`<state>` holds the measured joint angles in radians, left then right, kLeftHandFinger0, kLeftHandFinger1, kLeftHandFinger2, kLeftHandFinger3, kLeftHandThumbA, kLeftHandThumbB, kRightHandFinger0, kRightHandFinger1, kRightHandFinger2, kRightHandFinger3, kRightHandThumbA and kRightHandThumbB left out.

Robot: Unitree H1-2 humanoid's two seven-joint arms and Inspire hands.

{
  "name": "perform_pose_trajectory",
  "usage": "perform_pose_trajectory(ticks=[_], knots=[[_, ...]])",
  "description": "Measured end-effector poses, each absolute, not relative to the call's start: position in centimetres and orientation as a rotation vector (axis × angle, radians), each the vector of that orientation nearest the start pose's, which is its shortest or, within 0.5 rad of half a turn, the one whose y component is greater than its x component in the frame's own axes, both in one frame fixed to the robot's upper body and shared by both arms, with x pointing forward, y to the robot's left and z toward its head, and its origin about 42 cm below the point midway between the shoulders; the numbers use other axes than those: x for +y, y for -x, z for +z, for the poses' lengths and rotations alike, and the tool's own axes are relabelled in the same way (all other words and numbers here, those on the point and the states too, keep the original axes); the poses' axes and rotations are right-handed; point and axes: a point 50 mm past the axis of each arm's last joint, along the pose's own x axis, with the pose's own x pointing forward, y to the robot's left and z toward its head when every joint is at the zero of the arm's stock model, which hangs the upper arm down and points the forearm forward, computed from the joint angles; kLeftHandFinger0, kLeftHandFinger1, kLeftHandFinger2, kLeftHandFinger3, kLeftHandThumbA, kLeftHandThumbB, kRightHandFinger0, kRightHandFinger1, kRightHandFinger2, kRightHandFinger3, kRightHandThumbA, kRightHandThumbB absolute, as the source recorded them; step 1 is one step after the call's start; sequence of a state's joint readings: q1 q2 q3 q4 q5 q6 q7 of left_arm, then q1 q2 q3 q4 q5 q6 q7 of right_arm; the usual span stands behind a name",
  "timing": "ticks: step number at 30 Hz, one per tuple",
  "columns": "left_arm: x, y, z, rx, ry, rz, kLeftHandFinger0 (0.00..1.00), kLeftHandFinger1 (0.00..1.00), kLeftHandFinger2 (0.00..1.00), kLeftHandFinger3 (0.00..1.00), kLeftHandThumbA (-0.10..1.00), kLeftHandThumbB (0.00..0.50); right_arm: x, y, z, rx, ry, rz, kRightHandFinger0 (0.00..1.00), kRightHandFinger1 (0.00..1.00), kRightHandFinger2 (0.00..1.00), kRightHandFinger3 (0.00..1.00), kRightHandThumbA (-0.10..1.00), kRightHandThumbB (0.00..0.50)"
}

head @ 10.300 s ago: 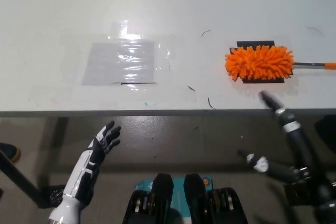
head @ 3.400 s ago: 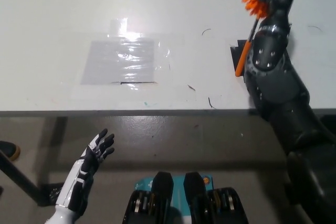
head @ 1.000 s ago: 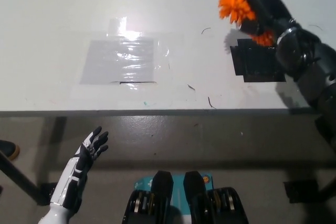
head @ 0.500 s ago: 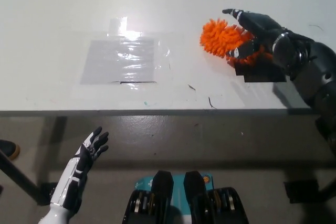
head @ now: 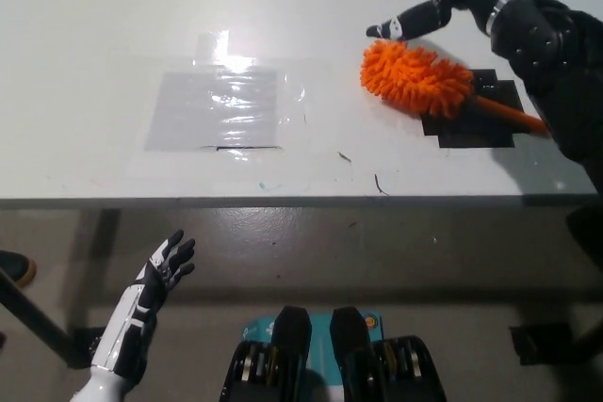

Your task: The robot uses it right hand to pick up an extended orange duster kept in the middle of the desk and presses its handle against the desk to collapse it

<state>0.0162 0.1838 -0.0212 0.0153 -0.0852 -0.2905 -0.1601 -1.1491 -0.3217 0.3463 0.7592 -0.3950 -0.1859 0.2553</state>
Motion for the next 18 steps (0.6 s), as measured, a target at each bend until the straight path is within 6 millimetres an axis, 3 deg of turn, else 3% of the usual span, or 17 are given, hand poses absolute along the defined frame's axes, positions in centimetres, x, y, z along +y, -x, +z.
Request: perform_pose_trajectory(ticks=[1,5,7,11,13,16,18], knots=[[25.8,-27.5,11.0,-0.247,-0.116,-0.189,1.00,1.00,1.00,1.00,1.00,0.056,-16.9,-55.5,38.3,-0.472,1.012,0.446,1.00,1.00,1.00,1.00,0.98,0.441],[25.8,-27.5,10.9,-0.244,-0.116,-0.188,1.00,1.00,1.00,1.00,1.00,0.044,-17.1,-54.1,38.5,-0.532,0.955,0.433,1.00,1.00,1.00,1.00,1.00,0.375],[25.8,-27.5,10.9,-0.242,-0.115,-0.188,1.00,1.00,1.00,1.00,1.00,0.054,-17.4,-52.9,37.4,-0.549,0.920,0.434,1.00,1.00,1.00,1.00,1.00,0.421],[25.8,-27.5,10.8,-0.240,-0.115,-0.188,1.00,1.00,1.00,1.00,1.00,0.052,-18.3,-50.2,34.1,-0.554,0.869,0.438,1.00,1.00,1.00,1.00,1.00,0.396],[25.8,-27.5,10.8,-0.238,-0.115,-0.188,1.00,1.00,1.00,1.00,1.00,0.027,-18.9,-48.5,31.9,-0.540,0.840,0.441,1.00,1.00,1.00,1.00,0.93,0.433],[25.8,-27.6,10.8,-0.239,-0.115,-0.189,1.00,1.00,1.00,1.00,1.00,0.012,-19.8,-46.2,29.0,-0.516,0.808,0.446,1.00,1.00,1.00,1.00,0.97,0.452],[25.7,-27.7,10.9,-0.242,-0.115,-0.189,1.00,1.00,1.00,1.00,1.00,0.041,-20.6,-43.8,26.6,-0.495,0.783,0.446,1.00,1.00,1.00,1.00,1.00,0.404]])
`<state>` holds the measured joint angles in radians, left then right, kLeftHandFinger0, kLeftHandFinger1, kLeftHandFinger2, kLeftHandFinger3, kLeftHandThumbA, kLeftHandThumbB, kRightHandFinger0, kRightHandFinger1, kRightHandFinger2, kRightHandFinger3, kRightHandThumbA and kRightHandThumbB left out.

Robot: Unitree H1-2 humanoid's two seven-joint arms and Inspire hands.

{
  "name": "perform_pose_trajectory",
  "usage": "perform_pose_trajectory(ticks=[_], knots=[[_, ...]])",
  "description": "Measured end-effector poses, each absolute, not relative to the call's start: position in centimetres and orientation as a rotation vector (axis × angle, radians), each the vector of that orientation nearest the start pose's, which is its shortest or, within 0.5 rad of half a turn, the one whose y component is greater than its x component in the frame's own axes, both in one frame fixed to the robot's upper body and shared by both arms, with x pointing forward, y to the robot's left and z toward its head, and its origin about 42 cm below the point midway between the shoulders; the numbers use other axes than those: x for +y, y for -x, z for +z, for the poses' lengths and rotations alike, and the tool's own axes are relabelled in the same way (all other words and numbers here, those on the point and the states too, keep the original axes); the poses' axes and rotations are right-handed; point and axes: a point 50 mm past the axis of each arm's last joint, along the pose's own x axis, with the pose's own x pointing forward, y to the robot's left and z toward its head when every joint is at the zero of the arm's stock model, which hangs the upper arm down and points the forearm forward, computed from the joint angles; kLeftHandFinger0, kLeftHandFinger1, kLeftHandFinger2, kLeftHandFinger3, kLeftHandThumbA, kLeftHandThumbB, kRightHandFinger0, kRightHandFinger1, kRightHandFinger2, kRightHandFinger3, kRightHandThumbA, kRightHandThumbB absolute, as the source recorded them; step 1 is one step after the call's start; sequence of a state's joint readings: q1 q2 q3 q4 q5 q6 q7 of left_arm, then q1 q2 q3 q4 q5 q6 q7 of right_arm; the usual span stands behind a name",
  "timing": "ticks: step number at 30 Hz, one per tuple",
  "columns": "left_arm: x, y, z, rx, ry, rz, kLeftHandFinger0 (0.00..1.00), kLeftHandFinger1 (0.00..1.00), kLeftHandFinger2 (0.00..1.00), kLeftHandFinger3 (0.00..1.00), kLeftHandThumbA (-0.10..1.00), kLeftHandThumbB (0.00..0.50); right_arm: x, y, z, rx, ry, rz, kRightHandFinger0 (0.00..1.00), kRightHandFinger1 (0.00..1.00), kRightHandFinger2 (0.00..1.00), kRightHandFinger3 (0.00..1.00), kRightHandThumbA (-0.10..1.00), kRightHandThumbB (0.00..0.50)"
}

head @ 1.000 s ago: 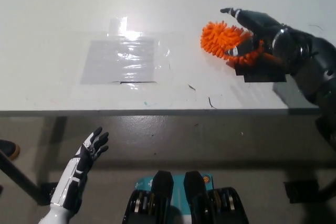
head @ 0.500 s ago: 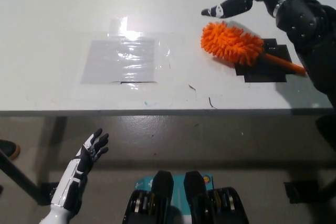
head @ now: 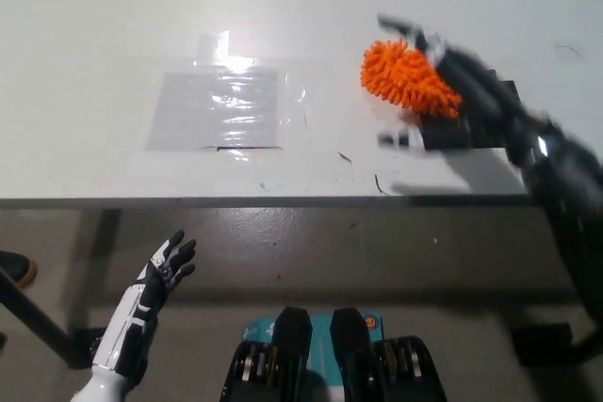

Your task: The robot uses it right hand to pick up an extended orange duster kept in the middle of the desk and presses its handle against the desk to collapse it

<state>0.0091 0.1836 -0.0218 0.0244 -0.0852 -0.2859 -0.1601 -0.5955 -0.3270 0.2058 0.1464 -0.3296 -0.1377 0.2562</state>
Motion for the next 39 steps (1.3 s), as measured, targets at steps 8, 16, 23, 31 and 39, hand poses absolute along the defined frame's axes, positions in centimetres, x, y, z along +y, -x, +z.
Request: perform_pose_trajectory(ticks=[8,16,23,31,39], knots=[[25.5,-29.1,11.3,-0.253,-0.116,-0.196,1.00,1.00,1.00,1.00,1.00,0.062,-23.3,-36.1,22.8,-0.491,0.714,0.388,1.00,1.00,1.00,1.00,1.00,0.316],[25.0,-32.0,12.7,-0.294,-0.120,-0.212,1.00,1.00,1.00,1.00,1.00,0.064,-23.8,-29.8,26.1,-0.736,0.638,0.276,1.00,1.00,1.00,1.00,1.00,0.338],[24.3,-34.2,14.6,-0.341,-0.129,-0.244,1.00,1.00,1.00,1.00,1.00,0.044,-23.2,-30.1,22.6,-0.711,0.439,0.194,1.00,1.00,1.00,1.00,1.00,0.265],[24.2,-34.5,14.9,-0.338,-0.134,-0.258,1.00,1.00,1.00,1.00,1.00,0.067,-24.2,-35.3,18.0,-0.458,0.390,0.279,1.00,1.00,1.00,1.00,1.00,0.244],[24.2,-34.5,14.9,-0.330,-0.136,-0.259,1.00,1.00,1.00,1.00,1.00,0.100,-23.2,-37.3,16.0,-0.254,0.271,0.397,1.00,1.00,1.00,1.00,1.00,0.263]])
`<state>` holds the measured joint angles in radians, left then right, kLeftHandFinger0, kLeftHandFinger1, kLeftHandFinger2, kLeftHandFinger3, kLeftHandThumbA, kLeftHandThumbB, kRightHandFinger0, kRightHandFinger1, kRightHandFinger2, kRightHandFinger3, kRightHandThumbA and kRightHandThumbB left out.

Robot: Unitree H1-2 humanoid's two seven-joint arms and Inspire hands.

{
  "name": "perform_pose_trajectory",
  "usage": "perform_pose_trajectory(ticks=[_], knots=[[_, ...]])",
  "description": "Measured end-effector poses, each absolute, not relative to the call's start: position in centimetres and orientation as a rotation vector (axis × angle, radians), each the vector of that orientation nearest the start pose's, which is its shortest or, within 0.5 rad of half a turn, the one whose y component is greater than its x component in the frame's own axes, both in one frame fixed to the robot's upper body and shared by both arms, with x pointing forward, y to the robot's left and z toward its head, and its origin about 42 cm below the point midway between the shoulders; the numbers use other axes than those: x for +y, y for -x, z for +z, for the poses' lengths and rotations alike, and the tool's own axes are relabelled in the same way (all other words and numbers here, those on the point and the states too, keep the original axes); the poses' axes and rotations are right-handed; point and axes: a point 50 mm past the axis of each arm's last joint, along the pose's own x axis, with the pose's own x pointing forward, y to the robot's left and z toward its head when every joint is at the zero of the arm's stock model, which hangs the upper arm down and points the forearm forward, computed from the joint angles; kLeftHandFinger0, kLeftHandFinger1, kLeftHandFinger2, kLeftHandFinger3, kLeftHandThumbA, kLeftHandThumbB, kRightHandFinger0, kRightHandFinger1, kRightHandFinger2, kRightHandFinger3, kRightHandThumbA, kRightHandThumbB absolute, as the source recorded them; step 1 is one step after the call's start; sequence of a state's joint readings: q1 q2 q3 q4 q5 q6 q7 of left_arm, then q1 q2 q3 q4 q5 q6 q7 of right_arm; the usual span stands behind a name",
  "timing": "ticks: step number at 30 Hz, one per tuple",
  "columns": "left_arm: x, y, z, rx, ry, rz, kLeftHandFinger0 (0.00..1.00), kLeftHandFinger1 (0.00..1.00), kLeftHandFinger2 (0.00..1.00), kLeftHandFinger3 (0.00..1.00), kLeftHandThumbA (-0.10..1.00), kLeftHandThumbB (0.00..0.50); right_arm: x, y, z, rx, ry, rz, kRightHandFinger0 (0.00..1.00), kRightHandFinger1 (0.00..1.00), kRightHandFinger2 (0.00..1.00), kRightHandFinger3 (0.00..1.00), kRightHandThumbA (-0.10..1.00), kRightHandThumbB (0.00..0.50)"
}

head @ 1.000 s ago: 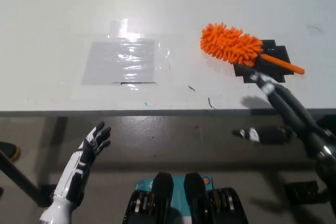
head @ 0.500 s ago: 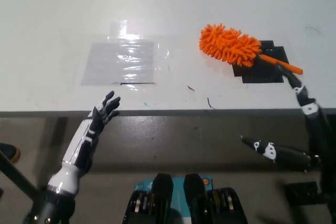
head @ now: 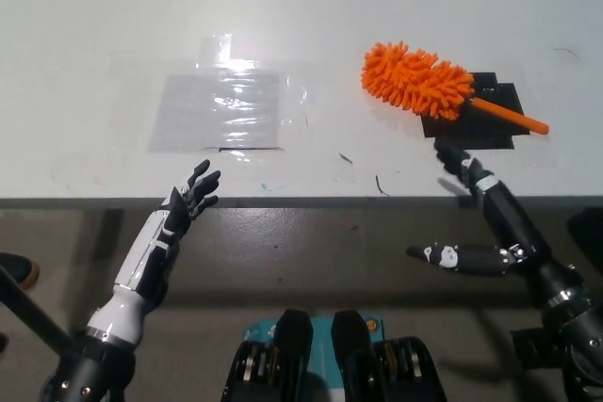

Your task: The robot uses it right hand to pick up an extended orange duster kept in the middle of the desk and presses its handle against the desk to collapse it

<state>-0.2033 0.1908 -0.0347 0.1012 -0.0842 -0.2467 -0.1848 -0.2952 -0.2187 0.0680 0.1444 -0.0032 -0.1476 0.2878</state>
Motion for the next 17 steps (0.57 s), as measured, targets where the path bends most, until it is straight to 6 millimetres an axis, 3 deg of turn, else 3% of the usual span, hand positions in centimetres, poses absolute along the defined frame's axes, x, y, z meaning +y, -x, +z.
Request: perform_pose_trajectory(ticks=[4,5,7,17], knots=[[24.2,-34.5,15.0,-0.329,-0.139,-0.260,1.00,1.00,1.00,1.00,1.00,0.113,-23.1,-37.3,15.5,-0.189,0.245,0.438,1.00,1.00,1.00,1.00,1.00,0.266],[24.2,-34.5,15.0,-0.329,-0.140,-0.261,1.00,1.00,1.00,1.00,1.00,0.133,-23.1,-37.3,15.4,-0.173,0.239,0.447,1.00,1.00,1.00,1.00,1.00,0.240],[24.1,-34.4,15.0,-0.328,-0.141,-0.263,1.00,1.00,1.00,1.00,1.00,0.136,-23.1,-37.1,15.3,-0.156,0.218,0.460,1.00,1.00,1.00,1.00,1.00,0.239],[24.2,-34.1,15.0,-0.320,-0.149,-0.266,1.00,1.00,1.00,1.00,1.00,0.124,-23.4,-33.6,14.3,-0.112,0.102,0.495,1.00,1.00,1.00,1.00,1.00,0.195]])
